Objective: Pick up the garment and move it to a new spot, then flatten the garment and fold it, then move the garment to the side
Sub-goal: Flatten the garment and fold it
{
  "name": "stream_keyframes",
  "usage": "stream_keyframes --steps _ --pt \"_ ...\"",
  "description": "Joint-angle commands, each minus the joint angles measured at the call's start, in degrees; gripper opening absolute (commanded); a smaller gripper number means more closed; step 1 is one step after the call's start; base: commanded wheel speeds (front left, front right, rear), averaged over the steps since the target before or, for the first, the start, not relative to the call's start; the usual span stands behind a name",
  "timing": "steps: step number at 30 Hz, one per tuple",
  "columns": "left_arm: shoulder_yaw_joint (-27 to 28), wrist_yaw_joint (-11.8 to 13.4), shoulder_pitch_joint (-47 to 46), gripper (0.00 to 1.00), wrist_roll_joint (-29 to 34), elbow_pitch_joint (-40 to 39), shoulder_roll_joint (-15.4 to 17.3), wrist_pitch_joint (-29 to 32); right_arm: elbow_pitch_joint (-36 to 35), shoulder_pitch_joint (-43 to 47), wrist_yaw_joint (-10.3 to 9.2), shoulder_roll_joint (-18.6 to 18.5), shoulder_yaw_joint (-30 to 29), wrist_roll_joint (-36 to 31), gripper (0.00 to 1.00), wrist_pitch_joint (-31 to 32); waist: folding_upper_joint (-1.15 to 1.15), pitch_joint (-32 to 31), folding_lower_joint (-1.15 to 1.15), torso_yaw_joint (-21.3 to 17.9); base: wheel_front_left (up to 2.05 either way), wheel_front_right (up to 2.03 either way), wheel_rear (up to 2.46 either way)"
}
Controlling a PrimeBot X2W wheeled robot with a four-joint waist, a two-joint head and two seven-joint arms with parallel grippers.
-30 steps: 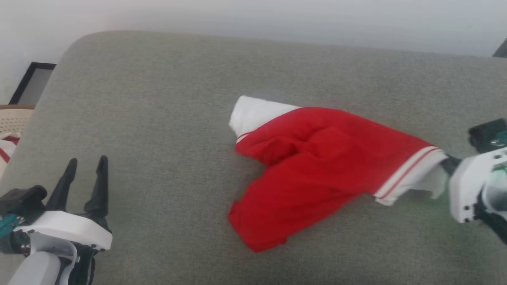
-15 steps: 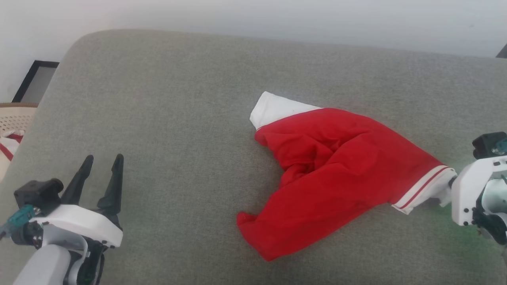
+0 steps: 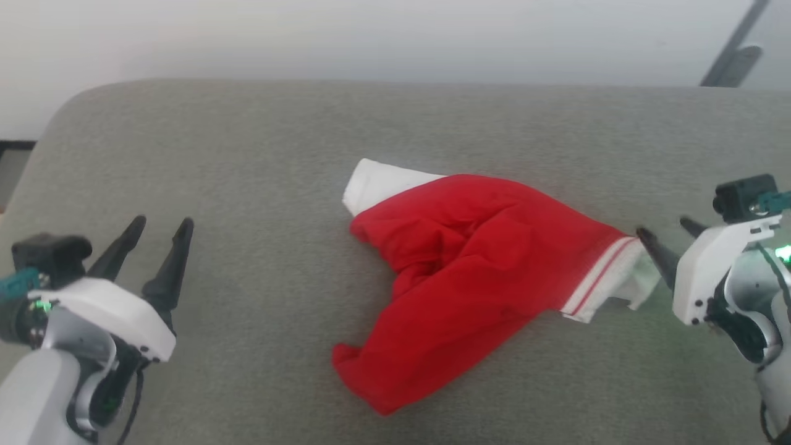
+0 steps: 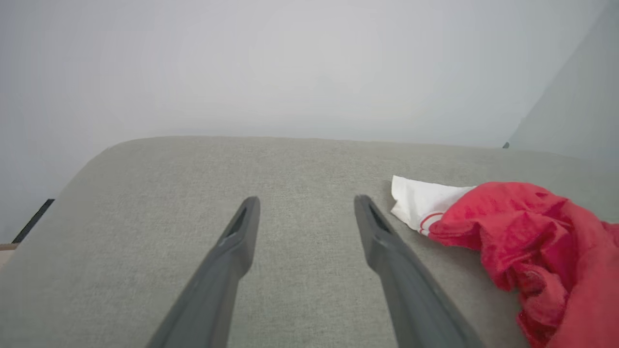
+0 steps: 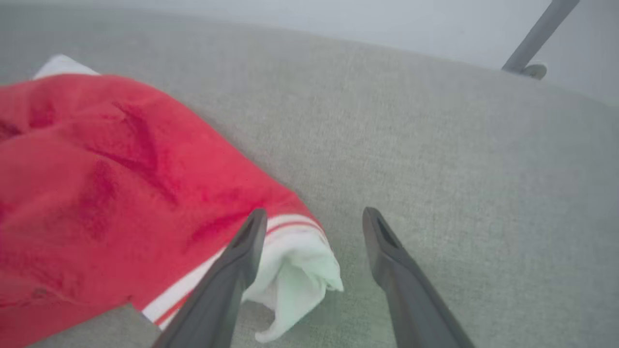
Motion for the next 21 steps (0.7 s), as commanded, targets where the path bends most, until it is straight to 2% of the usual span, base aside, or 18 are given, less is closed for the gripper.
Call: stream_keyframes --steps 1,11,15,21 --pt "-0.3 -0.3 -1.4 1.00 -0.6 -0.7 0.6 1.2 -1.2 0.2 0.01 0.5 -0.4 -0.8 1.00 -2.0 0.00 -0.4 0.00 -1.9 0.00 0.00 0.00" --pt "-3.3 -0.4 -9.5 1.00 -1.1 -2.7 3.4 13.8 -7.4 0.6 0.01 8.6 -3.7 -6.7 1.00 -17.3 0.00 1.5 0.00 -10.6 0.00 0.00 0.00" --pt "-4.1 -0.9 -13.0 1.00 -1.8 -1.6 4.2 17.9 -8.3 -0.1 0.01 12.0 -3.4 -8.9 1.00 -21.8 0.00 3.2 0.00 -14.4 0.00 0.00 0.00" --pt "-6.5 -1.3 -18.7 1.00 -1.6 2.1 5.0 25.5 -8.4 -0.5 0.01 14.8 -3.2 -11.3 1.00 -25.9 0.00 6.2 0.00 -18.5 0.00 0.00 0.00"
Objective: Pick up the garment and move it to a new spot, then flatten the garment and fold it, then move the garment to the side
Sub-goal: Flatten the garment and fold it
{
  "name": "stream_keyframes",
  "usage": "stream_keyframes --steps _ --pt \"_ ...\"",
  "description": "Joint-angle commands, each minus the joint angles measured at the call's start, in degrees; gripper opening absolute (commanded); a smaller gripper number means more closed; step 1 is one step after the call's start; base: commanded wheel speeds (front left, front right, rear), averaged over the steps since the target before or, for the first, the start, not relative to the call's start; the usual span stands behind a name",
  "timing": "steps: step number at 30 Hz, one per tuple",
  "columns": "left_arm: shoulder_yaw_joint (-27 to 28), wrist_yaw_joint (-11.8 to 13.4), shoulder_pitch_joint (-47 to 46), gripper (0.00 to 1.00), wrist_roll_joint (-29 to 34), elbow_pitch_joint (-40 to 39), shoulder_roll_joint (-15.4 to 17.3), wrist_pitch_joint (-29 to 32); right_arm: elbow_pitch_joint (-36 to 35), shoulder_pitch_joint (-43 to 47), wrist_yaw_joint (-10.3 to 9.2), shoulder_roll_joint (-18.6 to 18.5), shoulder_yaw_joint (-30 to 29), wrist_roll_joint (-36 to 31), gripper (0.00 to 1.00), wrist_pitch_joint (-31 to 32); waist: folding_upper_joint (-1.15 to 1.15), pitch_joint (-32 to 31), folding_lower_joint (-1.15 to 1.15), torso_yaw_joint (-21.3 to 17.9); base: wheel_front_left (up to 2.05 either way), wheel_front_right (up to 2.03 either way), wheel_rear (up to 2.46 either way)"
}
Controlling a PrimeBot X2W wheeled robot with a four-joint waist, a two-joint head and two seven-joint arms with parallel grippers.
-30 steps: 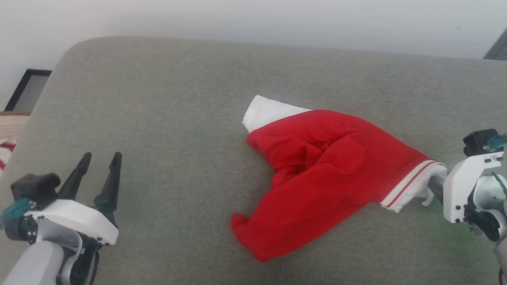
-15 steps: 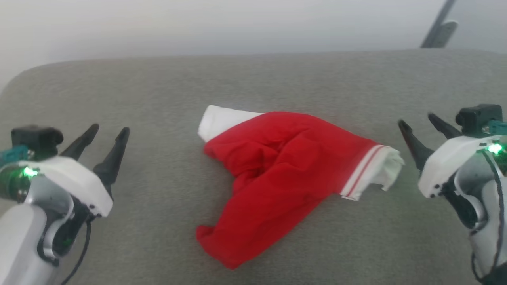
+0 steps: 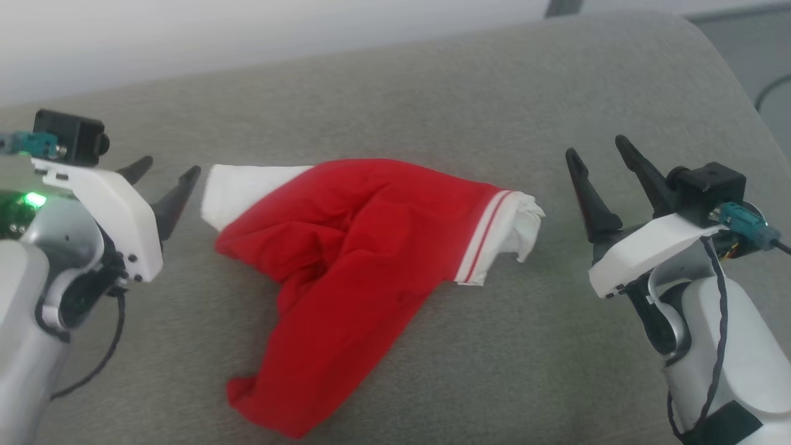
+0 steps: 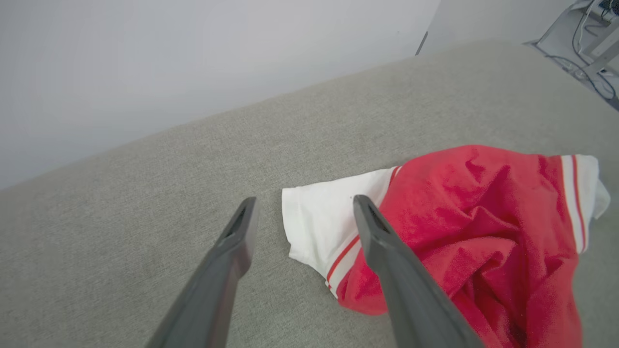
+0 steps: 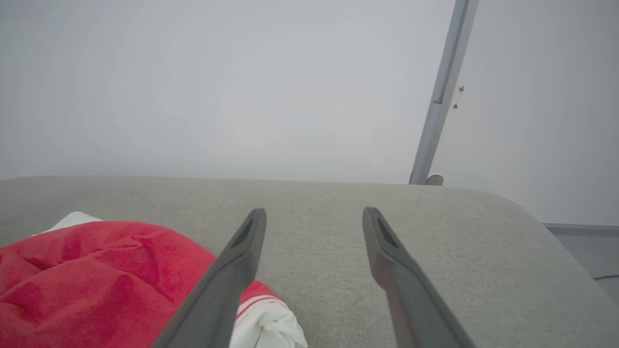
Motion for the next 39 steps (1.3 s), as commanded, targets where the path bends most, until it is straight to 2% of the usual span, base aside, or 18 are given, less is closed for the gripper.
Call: stream_keyframes --steps 1,5,9,15,18,21,22,23,28,39 --pt "-0.3 -0.2 -1.9 1.00 0.3 1.1 0.4 1.4 -0.2 -0.9 0.02 0.5 -0.1 -0.9 1.00 -1.5 0.00 2.5 0.00 -2.6 0.00 0.00 0.00" --pt "-2.0 -0.4 -4.7 1.00 0.8 4.9 1.0 6.0 -0.3 -0.9 0.03 2.0 -0.4 -1.7 1.00 -4.1 0.00 4.5 0.00 -4.7 0.00 0.00 0.00" --pt "-3.0 0.4 -7.1 1.00 0.0 9.0 0.7 10.6 -0.1 -1.2 0.02 3.1 -0.5 -2.1 1.00 -5.8 0.00 6.2 0.00 -6.2 0.00 0.00 0.00" --pt "-4.5 0.0 -9.9 1.00 0.4 13.9 0.7 14.8 -0.3 -1.3 0.03 4.4 -0.4 -2.4 1.00 -6.9 0.00 8.7 0.00 -7.9 0.00 0.00 0.00" --pt "-5.9 1.1 -10.3 1.00 1.5 17.0 1.1 17.6 -0.2 -1.4 0.03 4.9 -0.4 -2.6 1.00 -7.0 0.00 9.6 0.00 -8.4 0.00 0.00 0.00" --pt "-5.5 2.2 -10.2 1.00 -0.4 19.6 -0.4 19.3 -0.1 -1.6 0.02 5.1 -0.6 -2.9 1.00 -7.1 0.00 10.2 0.00 -8.6 0.00 0.00 0.00" --pt "-5.5 2.3 -10.3 0.46 -0.8 20.1 -0.8 19.8 -0.1 -1.7 0.03 5.2 -0.7 -3.1 1.00 -7.1 0.00 10.3 0.00 -8.6 0.00 0.00 0.00" --pt "-5.4 2.6 -10.3 0.00 -1.3 20.7 -1.2 20.4 0.0 -1.7 0.03 5.2 -0.8 -3.1 1.00 -7.1 0.00 10.4 0.00 -8.6 0.00 0.00 0.00" --pt "-5.0 3.1 -10.8 0.00 -2.2 21.1 -2.1 20.1 -0.1 -1.5 0.02 4.8 -2.1 -3.5 1.00 -6.8 0.00 10.0 0.00 -7.3 0.00 0.00 0.00" --pt "-1.4 4.7 -8.8 0.00 -2.0 16.5 0.7 12.4 -0.8 1.4 0.02 2.8 -5.6 -5.0 1.00 -4.7 0.00 6.3 0.00 -0.2 0.00 0.00 0.00"
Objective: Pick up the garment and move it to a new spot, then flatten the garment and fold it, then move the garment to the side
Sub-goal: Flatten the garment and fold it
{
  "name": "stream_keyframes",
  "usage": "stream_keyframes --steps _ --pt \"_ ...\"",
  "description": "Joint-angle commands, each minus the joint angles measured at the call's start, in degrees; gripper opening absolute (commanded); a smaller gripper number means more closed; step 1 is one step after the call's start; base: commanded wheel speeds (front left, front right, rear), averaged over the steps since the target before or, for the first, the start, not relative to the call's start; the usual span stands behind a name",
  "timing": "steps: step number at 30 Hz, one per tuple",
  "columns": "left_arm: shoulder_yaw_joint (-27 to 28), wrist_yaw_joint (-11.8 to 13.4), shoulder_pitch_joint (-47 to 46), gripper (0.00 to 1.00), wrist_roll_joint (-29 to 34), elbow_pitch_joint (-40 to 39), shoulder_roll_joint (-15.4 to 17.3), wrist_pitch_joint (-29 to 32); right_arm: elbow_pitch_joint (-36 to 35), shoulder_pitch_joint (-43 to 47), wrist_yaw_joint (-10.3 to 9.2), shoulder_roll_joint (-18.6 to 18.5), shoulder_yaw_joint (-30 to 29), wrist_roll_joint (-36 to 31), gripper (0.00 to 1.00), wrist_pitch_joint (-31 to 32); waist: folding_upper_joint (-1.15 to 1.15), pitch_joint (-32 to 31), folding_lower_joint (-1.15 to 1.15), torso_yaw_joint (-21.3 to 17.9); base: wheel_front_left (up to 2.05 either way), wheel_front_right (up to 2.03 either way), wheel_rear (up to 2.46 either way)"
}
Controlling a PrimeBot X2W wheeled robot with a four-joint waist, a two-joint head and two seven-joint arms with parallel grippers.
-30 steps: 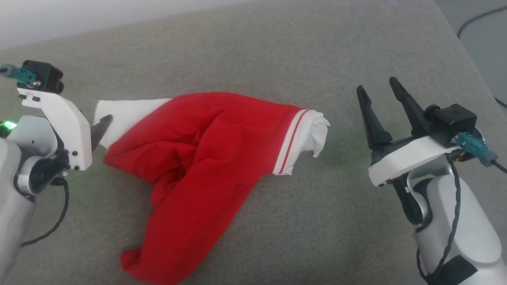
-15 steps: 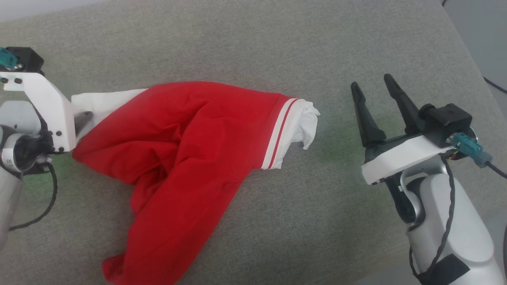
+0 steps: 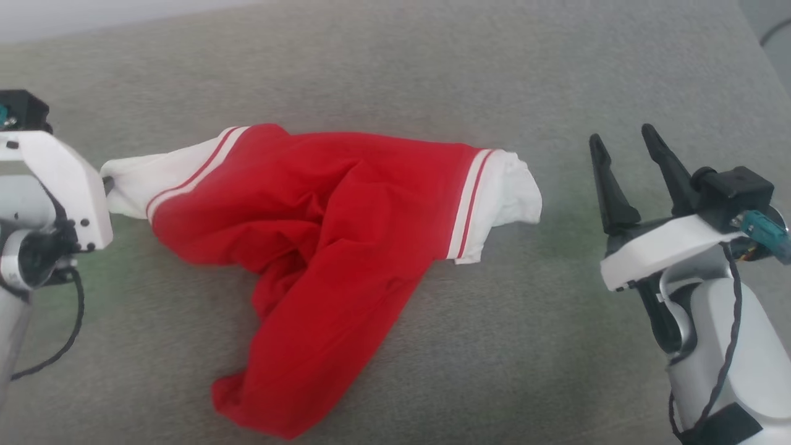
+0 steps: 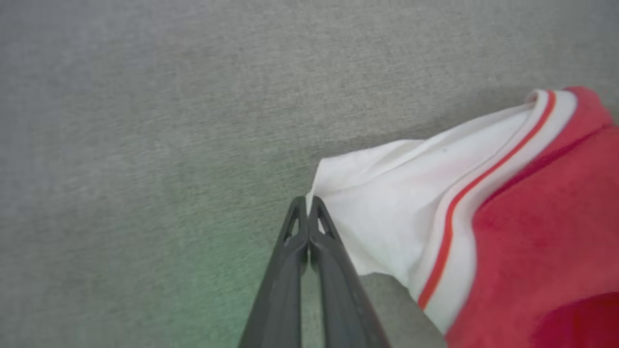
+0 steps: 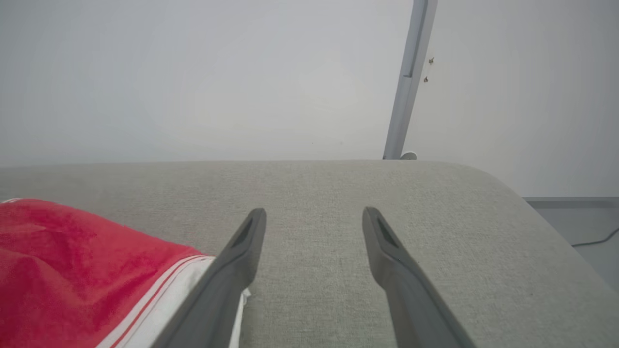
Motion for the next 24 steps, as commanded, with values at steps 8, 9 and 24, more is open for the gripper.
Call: stream_keyframes --steps 8,9,24 --pt "3.6 3.7 9.6 0.00 -1.7 -4.2 3.8 -3.7 -1.0 2.6 0.01 -1.1 -0.6 -0.9 1.00 2.4 0.00 -5.4 0.00 6.1 0.00 0.00 0.00" --pt "4.1 4.2 10.7 0.00 -2.2 -4.3 4.1 -3.9 -1.1 2.8 0.01 -1.2 -0.6 -0.9 1.00 2.7 0.00 -5.8 0.00 6.3 0.00 0.00 0.00" --pt "7.1 4.8 21.2 0.12 -7.0 2.1 1.9 -8.2 -2.4 4.5 0.01 -2.0 0.4 -0.1 1.00 4.9 0.00 -8.1 0.00 6.9 0.00 0.00 0.00"
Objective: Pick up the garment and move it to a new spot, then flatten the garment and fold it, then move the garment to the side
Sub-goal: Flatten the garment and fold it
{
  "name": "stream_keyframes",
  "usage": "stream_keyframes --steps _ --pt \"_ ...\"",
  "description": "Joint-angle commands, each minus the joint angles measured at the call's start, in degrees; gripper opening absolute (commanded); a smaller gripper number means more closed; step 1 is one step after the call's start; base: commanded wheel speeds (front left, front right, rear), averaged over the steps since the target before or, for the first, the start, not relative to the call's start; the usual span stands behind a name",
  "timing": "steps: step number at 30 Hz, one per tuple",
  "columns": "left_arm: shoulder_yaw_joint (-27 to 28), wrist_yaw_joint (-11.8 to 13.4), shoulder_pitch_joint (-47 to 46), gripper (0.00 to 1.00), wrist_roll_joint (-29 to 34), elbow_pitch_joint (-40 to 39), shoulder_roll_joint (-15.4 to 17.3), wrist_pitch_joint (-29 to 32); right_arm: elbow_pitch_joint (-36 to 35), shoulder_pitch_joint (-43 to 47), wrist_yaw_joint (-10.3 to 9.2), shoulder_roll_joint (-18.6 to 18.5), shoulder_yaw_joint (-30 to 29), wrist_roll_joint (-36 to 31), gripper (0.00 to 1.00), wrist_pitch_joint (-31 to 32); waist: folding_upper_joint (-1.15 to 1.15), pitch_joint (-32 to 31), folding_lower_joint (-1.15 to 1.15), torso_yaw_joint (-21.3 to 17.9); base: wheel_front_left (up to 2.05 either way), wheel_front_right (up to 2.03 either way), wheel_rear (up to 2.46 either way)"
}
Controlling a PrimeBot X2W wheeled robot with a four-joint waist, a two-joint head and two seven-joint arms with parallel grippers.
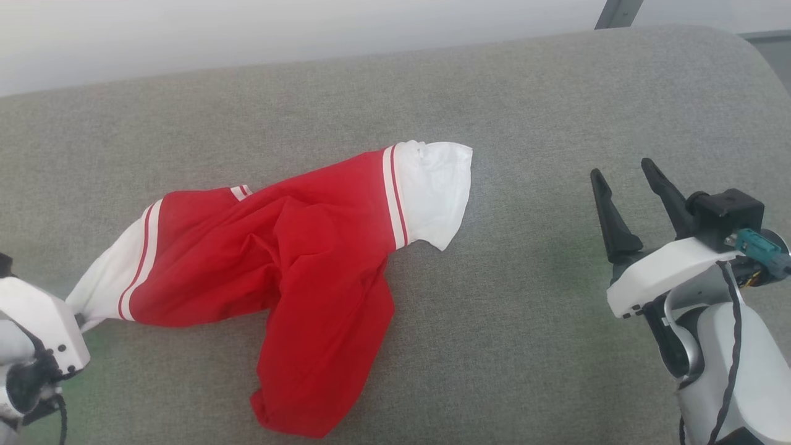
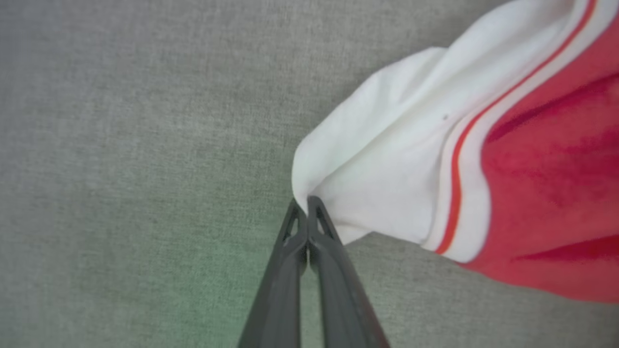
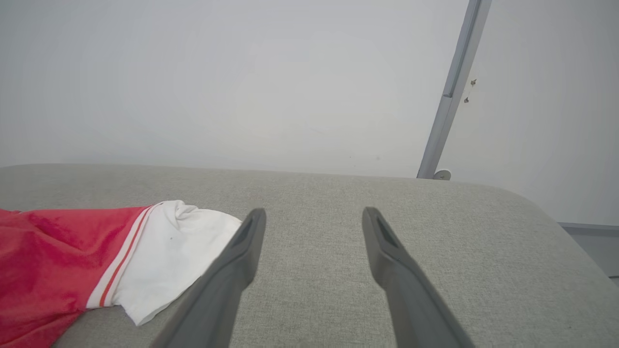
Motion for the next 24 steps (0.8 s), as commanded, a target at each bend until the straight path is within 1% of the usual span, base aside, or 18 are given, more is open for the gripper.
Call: stream_keyframes --steps 1,3,4,5,9,18,22,24 --pt "0.2 -0.5 0.4 0.23 -0.6 0.7 -0.2 -0.6 -0.4 0.3 0.01 -0.1 0.1 0.3 1.00 0.4 0.00 -0.1 0.00 0.0 0.00 0.00 0.00" --pt "-0.2 -1.4 -0.4 0.50 -0.5 1.9 -0.7 -1.0 -0.5 0.3 0.01 -0.2 0.1 0.4 1.00 0.4 0.00 -0.1 0.00 0.1 0.00 0.00 0.00" --pt "-0.6 -2.0 -0.9 0.96 0.0 2.2 -0.7 -1.3 -0.5 0.3 0.01 -0.3 0.1 0.5 1.00 0.5 0.00 -0.1 0.00 0.1 0.00 0.00 0.00" --pt "-0.7 -2.5 -1.4 1.00 0.0 2.7 -0.6 -1.2 -0.6 0.3 0.01 -0.3 0.1 0.5 1.00 0.6 0.00 -0.2 0.00 0.2 0.00 0.00 0.00" --pt "-1.1 -3.3 -3.5 1.00 0.2 3.5 0.1 0.0 -0.8 0.3 0.01 -0.5 0.0 0.6 1.00 0.9 0.00 -0.4 0.00 0.5 0.00 0.00 0.00" --pt "-3.1 -2.4 -9.6 1.00 2.5 1.8 3.4 6.4 -1.8 -0.4 0.02 -0.9 0.3 0.8 1.00 1.5 0.00 0.0 0.00 0.8 0.00 0.00 0.00" --pt "-4.0 -1.8 -12.4 1.00 3.4 2.8 4.4 9.4 -2.3 -1.0 0.01 -1.2 0.8 1.1 1.00 1.9 0.00 1.3 0.00 0.3 0.00 0.00 0.00" --pt "-4.1 -1.7 -13.5 1.00 2.8 3.6 4.1 10.7 -2.6 -1.2 0.01 -1.5 0.9 1.1 1.00 2.2 0.00 2.1 0.00 0.0 0.00 0.00 0.00"
